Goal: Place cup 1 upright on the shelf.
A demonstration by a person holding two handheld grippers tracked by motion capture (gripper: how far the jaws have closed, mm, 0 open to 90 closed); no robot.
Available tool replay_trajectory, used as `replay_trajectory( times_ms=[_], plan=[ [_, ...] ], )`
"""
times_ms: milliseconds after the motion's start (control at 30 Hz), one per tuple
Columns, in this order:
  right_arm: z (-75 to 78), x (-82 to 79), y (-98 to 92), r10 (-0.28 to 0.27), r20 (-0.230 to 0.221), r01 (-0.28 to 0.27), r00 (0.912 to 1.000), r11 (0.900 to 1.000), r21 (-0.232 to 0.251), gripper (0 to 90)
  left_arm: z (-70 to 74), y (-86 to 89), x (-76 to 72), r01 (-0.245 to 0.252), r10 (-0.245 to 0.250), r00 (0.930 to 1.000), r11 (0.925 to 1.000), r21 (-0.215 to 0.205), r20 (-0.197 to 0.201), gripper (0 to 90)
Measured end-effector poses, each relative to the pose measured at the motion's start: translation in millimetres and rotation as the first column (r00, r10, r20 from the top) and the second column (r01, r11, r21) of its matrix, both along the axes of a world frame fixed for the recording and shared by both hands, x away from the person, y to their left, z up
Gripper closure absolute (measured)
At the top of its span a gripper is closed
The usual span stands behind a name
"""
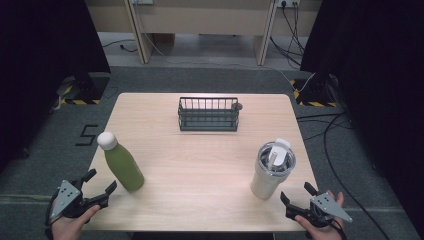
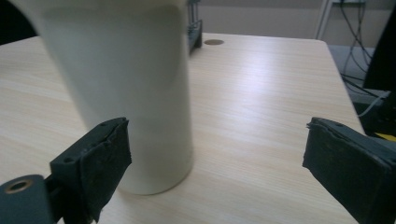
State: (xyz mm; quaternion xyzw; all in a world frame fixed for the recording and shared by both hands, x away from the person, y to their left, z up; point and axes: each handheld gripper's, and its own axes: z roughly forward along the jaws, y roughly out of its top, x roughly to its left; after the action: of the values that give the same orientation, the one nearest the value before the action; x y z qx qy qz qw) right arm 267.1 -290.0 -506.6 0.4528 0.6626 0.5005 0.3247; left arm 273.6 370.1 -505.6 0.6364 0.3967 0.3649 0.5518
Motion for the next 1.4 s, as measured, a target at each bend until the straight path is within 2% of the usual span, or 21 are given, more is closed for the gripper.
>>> replay_trajectory(
  times_ms=[167, 267, 333, 367, 533, 667, 967, 1067, 1167, 1200, 1400],
  plan=[
    [3.6, -3.6, 6.9, 0.049, 0.012, -0.049, 0.9987, 0.999, -0.008, 5.4, 0.2, -1.7, -0.3, 0.001, -0.001, 1.0, 1.0, 0.002, -0.003, 14.1],
    [6.0, -6.5, 15.4, 0.088, 0.02, -0.088, 0.9959, 0.996, -0.01, 4.2, 0.3, -1.9, -0.2, -0.004, 0.004, 1.0, 1.0, -0.001, -0.004, 14.1],
    [6.1, -6.9, 17.5, 0.095, 0.021, -0.095, 0.9953, 0.995, -0.013, 3.9, 0.3, -2.0, 0.1, -0.005, 0.005, 1.0, 1.0, -0.003, -0.003, 14.1],
    [6.6, -7.0, 23.7, 0.118, 0.024, -0.118, 0.9927, 0.993, -0.012, 2.6, 0.2, -2.5, 0.4, -0.005, 0.005, 1.0, 1.0, -0.002, -0.005, 14.2],
    [8.0, -2.1, 33.4, 0.142, 0.036, -0.141, 0.9893, 0.99, -0.024, 0.4, 0.2, -3.6, 1.3, -0.002, 0.002, 1.0, 1.0, 0.0, -0.005, 14.1],
    [8.8, 2.5, 38.2, 0.142, 0.036, -0.141, 0.9892, 0.99, -0.022, 0.3, -0.3, -3.3, 2.0, -0.008, 0.008, 0.9999, 1.0, -0.006, -0.008, 14.2],
    [12.1, 27.2, 55.6, 0.143, 0.061, -0.143, 0.9878, 0.99, -0.017, 0.2, -0.4, -3.4, 2.6, -0.011, 0.011, 0.9999, 0.9999, -0.01, -0.01, 14.2],
    [12.7, 30.3, 57.5, 0.145, 0.063, -0.145, 0.9874, 0.989, -0.012, 0.3, -0.6, -3.3, 2.5, -0.012, 0.011, 0.9999, 0.9999, -0.013, -0.011, 14.2],
    [13.7, 35.8, 58.8, 0.143, 0.084, -0.142, 0.9861, 0.99, -0.022, 0.9, -0.5, -3.3, 2.5, -0.011, 0.01, 0.9999, 0.9998, -0.014, -0.01, 14.1],
    [13.9, 36.1, 60.3, 0.14, 0.076, -0.141, 0.9872, 0.99, -0.002, 1.7, -0.5, -3.4, 2.4, -0.009, 0.009, 0.9999, 0.9999, -0.013, -0.01, 14.2],
    [14.0, 42.9, 62.3, 0.139, 0.081, -0.141, 0.9869, 0.99, 0.02, 6.4, -1.1, -3.4, 2.9, -0.006, 0.006, 0.9999, 0.9999, -0.012, -0.012, 14.2]
  ],
)
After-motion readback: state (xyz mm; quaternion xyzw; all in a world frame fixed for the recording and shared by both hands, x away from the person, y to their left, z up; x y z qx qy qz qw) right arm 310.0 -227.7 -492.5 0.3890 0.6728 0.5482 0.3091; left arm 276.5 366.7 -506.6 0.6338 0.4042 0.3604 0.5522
